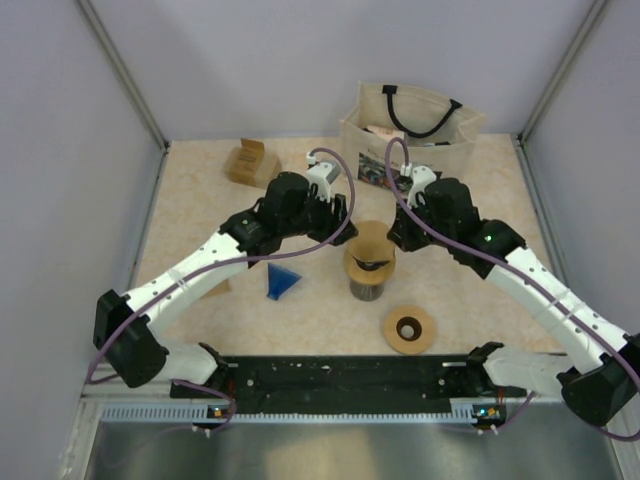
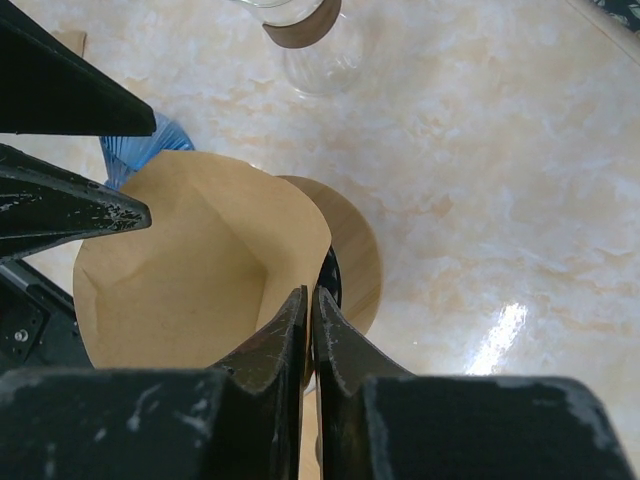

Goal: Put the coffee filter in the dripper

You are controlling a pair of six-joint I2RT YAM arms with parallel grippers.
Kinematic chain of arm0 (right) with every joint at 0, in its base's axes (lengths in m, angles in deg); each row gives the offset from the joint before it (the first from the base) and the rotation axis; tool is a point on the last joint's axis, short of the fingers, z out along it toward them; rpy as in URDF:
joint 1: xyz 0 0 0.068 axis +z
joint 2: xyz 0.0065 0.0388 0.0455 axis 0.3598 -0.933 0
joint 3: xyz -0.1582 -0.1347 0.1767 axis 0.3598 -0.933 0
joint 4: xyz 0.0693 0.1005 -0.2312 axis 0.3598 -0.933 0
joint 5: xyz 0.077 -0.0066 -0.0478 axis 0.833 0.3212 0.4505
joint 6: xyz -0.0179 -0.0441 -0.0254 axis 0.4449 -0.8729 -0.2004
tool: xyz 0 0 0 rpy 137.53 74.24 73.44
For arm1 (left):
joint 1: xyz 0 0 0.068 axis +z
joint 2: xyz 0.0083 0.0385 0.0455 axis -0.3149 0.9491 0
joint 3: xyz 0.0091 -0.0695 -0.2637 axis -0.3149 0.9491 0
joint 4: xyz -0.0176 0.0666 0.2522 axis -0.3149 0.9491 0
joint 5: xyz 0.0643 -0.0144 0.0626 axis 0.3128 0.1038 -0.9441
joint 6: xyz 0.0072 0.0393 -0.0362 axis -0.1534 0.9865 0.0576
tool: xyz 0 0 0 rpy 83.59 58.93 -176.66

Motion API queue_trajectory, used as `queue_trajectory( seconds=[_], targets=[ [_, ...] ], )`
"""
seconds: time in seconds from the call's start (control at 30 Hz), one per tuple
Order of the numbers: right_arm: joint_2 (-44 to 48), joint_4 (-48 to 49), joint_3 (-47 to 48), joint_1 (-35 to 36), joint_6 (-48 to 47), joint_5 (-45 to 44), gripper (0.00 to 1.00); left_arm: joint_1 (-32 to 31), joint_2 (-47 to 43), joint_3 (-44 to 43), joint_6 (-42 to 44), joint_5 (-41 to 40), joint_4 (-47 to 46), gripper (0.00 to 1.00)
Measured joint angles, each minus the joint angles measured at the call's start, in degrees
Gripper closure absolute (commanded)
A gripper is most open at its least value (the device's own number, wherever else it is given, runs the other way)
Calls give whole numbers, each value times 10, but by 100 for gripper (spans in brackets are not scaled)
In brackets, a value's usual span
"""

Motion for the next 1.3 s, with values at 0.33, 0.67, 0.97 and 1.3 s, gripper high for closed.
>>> queue_trajectory(
  seconds=[0.33, 0.67, 0.97, 1.3],
  targets=[
    [-4, 1, 0, 0, -6, 0, 94, 0, 3, 0, 0, -5, 4, 44],
    [-14, 0, -16, 0, -11, 2, 95, 0, 3, 17, 0, -13, 8, 45],
    [-15, 2, -16, 0, -11, 3, 88, 0, 3, 26, -2, -15, 9, 45],
    [-15, 2, -15, 0, -11, 6, 73, 0, 3, 26, -2, -14, 7, 45]
  ],
)
